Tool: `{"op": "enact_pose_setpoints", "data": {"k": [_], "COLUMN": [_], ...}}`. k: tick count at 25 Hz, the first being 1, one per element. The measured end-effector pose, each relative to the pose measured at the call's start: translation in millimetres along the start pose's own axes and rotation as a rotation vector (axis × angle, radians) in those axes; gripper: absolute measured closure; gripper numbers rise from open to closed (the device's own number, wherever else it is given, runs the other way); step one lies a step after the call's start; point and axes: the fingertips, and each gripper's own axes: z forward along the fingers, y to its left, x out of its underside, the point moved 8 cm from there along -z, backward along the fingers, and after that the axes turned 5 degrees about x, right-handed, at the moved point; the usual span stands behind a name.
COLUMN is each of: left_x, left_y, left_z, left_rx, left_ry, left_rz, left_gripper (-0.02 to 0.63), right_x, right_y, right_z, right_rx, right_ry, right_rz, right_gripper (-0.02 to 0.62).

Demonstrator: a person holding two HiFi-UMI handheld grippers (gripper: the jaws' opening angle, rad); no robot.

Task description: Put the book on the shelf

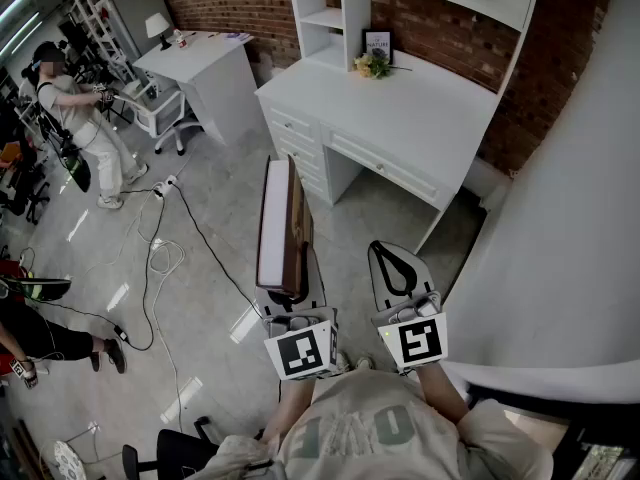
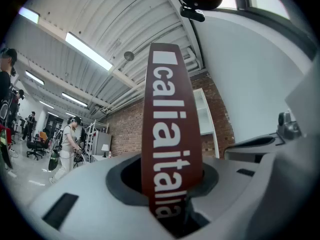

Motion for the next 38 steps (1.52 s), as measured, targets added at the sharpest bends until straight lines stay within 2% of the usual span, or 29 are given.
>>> {"op": "enact_pose_setpoints", "data": {"k": [6,14,24,32,38], "left_x": [-1,3,10,26,47], "left_y": [10,24,61,83,93], "left_z": [-3,-8,-3,36,96], "left_rx": [-0.01,-0.016,-0.02,-0.02,-0.021], "left_ry": [-0.002,-0.001,-0.011,-0.016,-0.01], "left_rz": [-0.002,-0.025,-0.03,-0.021,-0.012], "left_gripper": [0.454,0.454,0.454,0.454,0.454], "right_x": [4,11,20,44,74], "right_y": [10,13,25,16,-17], "right_z": [0,3,25,59,115], "right_rx": [-0.005,0.065,0.083,0.101,0.11], "right_ry": [0.031,0.052,0.058,0.089,0.069], "right_rz": [0.017,0.043,0.059,0.092,0.12], "right_gripper": [0.578,0.578,0.578,0.578,0.578]}}
